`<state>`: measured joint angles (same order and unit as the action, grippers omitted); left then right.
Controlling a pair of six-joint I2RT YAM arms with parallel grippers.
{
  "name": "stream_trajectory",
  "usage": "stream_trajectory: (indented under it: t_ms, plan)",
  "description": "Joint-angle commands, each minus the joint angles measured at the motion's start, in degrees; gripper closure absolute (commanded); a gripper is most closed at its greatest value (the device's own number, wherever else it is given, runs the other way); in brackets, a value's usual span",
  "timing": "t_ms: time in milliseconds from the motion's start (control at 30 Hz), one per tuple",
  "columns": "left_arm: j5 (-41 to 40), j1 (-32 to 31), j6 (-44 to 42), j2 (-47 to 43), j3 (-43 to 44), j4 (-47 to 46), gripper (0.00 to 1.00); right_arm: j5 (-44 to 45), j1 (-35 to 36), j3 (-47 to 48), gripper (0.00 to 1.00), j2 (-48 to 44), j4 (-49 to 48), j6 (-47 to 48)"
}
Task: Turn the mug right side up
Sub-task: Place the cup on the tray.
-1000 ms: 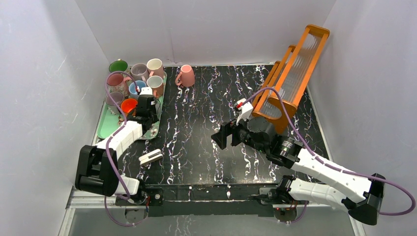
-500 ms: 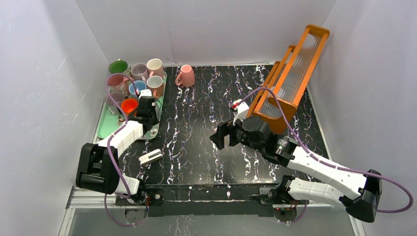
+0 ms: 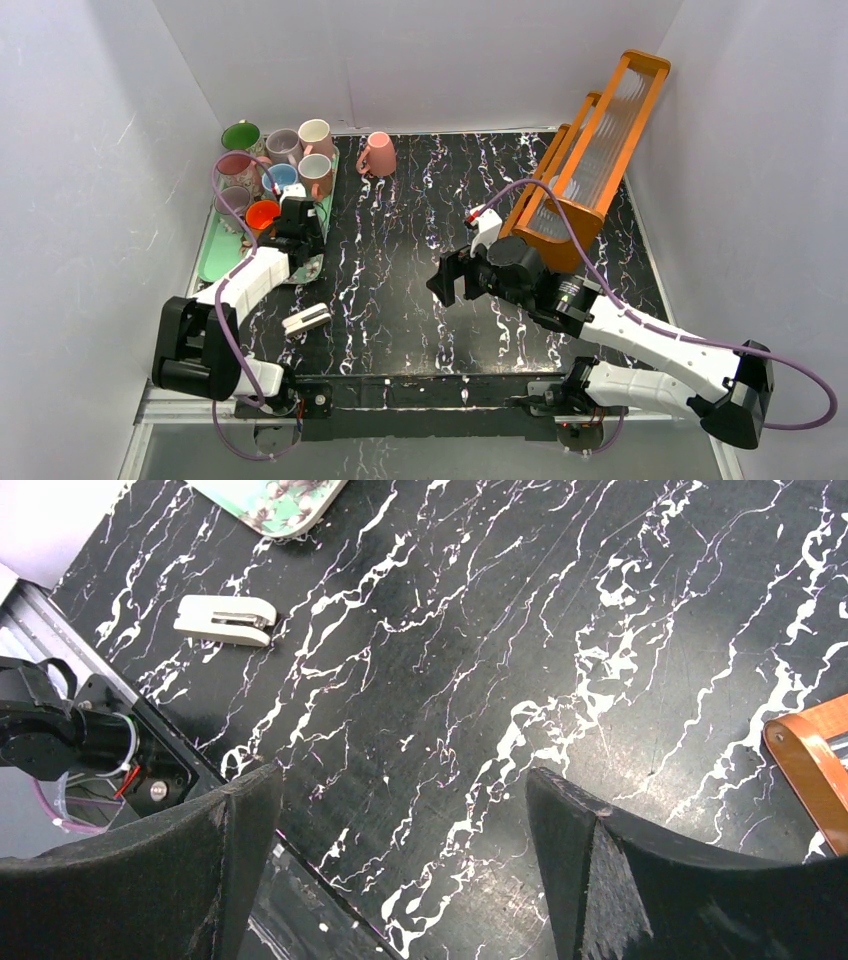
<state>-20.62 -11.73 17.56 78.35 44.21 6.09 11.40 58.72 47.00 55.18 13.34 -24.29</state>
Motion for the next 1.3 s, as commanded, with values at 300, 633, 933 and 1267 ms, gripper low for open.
stream_trajectory:
  t_ms: [300,633,933,1267]
  plan:
    - [8.71,0.3,-2.24,-13.44,5.23,8.77,0.37,3.57,-0.01,3.4,0.01,3.44,-1.56,-4.39]
    - [26.42,0.22,-4.33,-22.0,4.82,10.7,0.02,12.19,-0.76,11.95,0.01,14.28,-6.09,-7.22]
    - [34.57,0.22,-3.65,-29.46,-3.55,7.55,0.02,8.72,-6.86,20.13,0.07,27.9,-19.5,-4.19]
    - [30.74,0.26,-5.9,-35.67,-4.29,9.69,0.02,5.8,-10.84,32.54,0.44,46.4,-31.04,-8.75]
